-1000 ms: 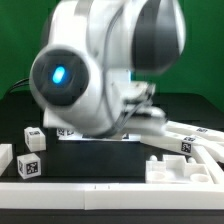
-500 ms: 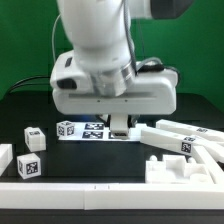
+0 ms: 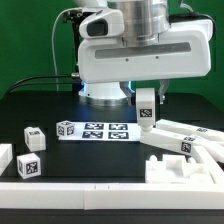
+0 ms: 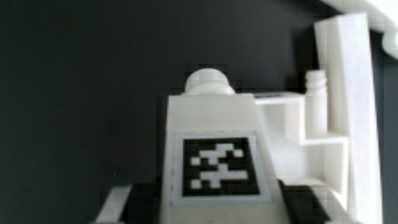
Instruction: Assemble chair
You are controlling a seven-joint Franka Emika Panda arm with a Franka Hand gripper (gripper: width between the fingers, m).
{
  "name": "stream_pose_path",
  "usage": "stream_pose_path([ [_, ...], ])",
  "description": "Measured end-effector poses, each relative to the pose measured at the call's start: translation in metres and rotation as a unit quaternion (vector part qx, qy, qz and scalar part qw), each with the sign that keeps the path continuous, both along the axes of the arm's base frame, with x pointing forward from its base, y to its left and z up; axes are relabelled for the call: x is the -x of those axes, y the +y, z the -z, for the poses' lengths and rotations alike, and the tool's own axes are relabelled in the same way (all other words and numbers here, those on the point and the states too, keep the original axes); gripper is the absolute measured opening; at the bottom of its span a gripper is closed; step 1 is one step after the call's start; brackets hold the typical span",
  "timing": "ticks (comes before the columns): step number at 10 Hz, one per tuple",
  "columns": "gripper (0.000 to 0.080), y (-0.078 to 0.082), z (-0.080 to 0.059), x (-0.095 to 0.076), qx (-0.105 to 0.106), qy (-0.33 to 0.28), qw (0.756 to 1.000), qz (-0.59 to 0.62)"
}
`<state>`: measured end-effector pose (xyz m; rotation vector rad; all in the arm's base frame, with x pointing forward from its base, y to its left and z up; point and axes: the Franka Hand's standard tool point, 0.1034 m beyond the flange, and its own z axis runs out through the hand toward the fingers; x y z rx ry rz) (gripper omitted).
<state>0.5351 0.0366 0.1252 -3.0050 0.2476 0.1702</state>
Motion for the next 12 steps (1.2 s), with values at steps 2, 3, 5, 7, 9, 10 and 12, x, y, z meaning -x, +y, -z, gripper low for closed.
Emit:
stream_pose_path([
  [2, 0.0284, 0.011, -0.007, -0.021, 0.019, -0.069, 0.997, -0.002],
  [3, 0.0284, 0.027, -0.021, -0.043, 0.023, -0.116, 0.993, -0.020],
  [5, 0.0284, 0.045, -0.025, -0.064, 0.038, -0.203, 0.978, -0.044],
  [7, 0.0284, 0.044, -0.021, -0.059, 0.039, -0.206, 0.977, -0.041],
  [9, 0.0284, 0.050, -0.017, -0.064, 0.040, -0.200, 0.978, -0.048],
  [10, 0.0284, 0.057, -0.010, -0.073, 0.041, -0.199, 0.978, -0.054],
  [12, 0.0284, 0.050, 0.005, -0.073, 0.049, -0.214, 0.974, -0.061],
])
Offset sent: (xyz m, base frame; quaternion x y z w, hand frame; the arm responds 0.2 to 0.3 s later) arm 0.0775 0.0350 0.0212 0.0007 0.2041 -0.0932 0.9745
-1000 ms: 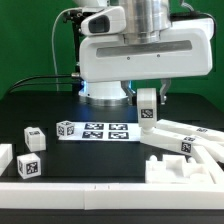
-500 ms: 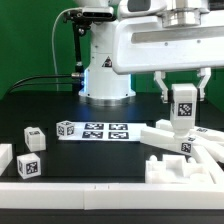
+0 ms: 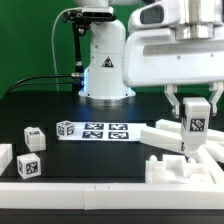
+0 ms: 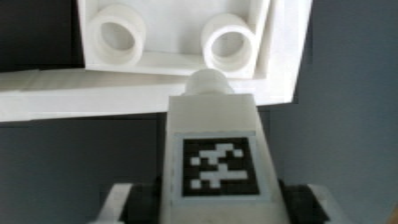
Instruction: Assemble chair
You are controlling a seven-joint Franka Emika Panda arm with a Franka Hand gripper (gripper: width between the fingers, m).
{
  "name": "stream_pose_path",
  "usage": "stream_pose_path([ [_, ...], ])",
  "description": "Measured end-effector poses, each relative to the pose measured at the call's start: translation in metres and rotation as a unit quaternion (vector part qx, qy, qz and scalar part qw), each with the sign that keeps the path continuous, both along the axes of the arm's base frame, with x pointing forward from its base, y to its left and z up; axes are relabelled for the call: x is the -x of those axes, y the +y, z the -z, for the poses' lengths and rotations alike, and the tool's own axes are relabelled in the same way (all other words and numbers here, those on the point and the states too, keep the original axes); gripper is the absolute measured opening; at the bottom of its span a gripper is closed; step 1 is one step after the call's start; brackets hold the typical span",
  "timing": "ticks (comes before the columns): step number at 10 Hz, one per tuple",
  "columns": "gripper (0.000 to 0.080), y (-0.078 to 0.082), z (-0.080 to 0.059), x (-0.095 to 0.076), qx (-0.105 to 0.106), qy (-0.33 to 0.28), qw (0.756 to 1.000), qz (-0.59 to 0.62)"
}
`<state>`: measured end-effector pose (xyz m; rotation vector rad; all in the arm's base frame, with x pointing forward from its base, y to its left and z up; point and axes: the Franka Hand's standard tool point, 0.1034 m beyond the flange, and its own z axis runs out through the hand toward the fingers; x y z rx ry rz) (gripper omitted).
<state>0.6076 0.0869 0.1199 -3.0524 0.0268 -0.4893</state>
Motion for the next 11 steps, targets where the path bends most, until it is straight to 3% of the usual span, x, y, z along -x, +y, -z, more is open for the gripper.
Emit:
stream_pose_path([
  [3, 0.0284, 0.001, 0.001, 0.001, -0.001, 0.006, 1.000, 0.000],
  [7, 0.0284, 0.023, 0.018, -0.006, 0.000, 0.011, 1.000, -0.008],
  [11, 0.0284, 0.028, 0.031, -0.002, 0.003, 0.016, 1.000, -0.012],
])
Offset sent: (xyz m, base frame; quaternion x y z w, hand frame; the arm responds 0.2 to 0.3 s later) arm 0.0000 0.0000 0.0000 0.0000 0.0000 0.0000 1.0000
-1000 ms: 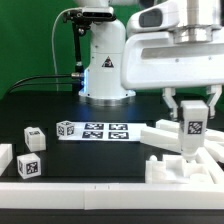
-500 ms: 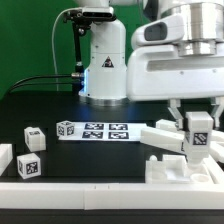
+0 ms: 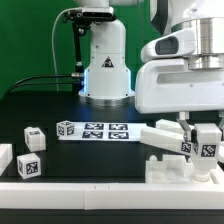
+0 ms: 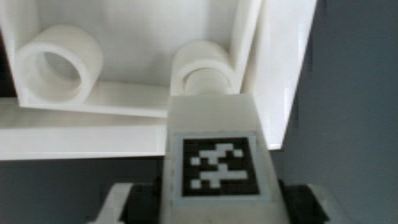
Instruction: Assemble chair
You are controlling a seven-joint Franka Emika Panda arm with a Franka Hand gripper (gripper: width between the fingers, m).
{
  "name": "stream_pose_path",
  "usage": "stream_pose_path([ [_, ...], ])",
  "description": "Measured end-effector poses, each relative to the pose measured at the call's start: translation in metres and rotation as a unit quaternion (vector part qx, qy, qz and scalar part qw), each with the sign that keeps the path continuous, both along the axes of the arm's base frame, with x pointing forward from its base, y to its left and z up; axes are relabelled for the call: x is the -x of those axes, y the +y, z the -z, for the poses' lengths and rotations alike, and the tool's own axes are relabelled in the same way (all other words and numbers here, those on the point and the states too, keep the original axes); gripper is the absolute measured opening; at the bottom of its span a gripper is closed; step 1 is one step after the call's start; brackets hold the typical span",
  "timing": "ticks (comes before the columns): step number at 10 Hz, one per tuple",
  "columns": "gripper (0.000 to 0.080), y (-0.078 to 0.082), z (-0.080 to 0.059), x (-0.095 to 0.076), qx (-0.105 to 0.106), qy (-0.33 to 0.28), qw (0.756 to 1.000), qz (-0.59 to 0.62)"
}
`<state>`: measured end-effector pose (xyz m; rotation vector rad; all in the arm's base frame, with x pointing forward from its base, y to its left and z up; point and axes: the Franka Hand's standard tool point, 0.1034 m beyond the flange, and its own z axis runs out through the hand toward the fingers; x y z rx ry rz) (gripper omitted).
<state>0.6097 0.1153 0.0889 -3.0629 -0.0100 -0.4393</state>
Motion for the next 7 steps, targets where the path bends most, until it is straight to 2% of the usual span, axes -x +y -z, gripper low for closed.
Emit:
stream_pose_path([
  [3, 0.0284, 0.001, 0.012, 0.003, 0.003, 0.004, 1.000, -0.002],
  [7, 0.0284, 0.007, 0.013, 0.003, 0.004, -0.030, 1.000, 0.005],
])
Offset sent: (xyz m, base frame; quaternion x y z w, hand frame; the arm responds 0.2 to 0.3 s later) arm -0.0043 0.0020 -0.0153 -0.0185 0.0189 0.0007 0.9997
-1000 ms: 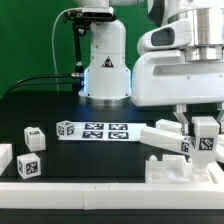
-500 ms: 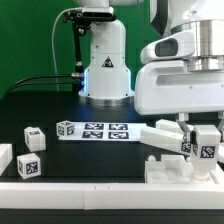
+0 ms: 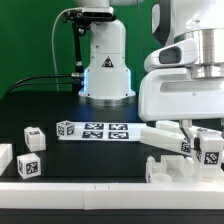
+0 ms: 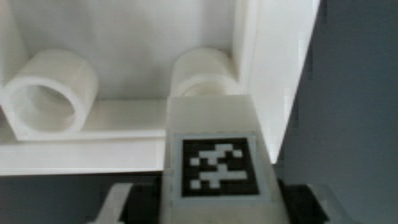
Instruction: Assemble chair
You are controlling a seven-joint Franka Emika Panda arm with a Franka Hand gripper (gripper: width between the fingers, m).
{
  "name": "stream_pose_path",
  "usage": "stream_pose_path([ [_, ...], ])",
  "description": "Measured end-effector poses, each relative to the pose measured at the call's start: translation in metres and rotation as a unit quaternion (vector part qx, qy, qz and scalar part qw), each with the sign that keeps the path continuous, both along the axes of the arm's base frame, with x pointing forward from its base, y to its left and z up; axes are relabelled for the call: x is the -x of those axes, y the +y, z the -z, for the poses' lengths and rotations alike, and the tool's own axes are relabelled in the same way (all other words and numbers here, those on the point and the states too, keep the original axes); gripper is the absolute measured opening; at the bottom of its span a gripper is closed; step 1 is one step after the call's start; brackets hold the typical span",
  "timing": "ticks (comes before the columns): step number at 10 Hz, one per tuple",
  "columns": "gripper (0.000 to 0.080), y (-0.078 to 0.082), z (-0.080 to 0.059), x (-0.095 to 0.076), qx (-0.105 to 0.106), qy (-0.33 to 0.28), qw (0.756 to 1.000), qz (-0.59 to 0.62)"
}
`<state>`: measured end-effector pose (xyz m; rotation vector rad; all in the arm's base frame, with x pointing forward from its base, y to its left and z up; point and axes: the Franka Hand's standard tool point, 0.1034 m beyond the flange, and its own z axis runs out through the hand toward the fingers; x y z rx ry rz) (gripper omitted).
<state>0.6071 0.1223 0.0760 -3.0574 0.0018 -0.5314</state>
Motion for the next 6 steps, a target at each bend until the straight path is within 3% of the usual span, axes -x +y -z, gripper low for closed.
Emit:
stream_pose_path([
  [1, 0.0284, -0.0006, 0.0000, -0.0002, 0.000, 0.000, 1.000, 0.000],
  [2, 0.0375, -0.0004, 0.0012, 0.0011, 0.000, 0.008, 1.000, 0.000],
  [3, 0.0548, -0.0003, 0.0014, 0.0009, -0.001, 0.023, 1.000, 0.001],
  [4, 0.0548, -0.0015, -0.0015, -0.0030, -0.003, 0.037, 0.999, 0.003],
  [5, 0.0626, -0.0011, -0.0022, -0.0024, -0.006, 0.085, 0.996, 0.006],
  [6, 0.0645, 0.0034, -0.0046, -0.0053, -0.009, 0.134, 0.991, 0.008],
])
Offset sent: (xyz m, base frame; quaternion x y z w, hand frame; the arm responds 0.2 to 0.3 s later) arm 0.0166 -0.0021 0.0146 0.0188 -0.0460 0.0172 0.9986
